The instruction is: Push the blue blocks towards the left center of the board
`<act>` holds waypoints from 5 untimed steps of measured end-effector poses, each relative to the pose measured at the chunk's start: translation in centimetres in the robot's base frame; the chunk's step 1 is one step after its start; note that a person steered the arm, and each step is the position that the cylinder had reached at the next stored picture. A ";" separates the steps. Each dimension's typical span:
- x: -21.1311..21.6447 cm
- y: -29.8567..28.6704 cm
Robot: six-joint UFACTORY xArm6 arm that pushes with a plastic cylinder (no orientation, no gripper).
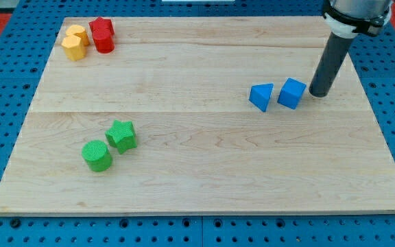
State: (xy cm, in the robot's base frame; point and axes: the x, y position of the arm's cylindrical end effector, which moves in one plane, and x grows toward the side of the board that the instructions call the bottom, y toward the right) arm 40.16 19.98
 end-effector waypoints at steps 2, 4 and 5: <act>2.1 -9.0; 2.0 -21.6; -0.4 -25.5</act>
State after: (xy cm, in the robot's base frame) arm 39.72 -5.56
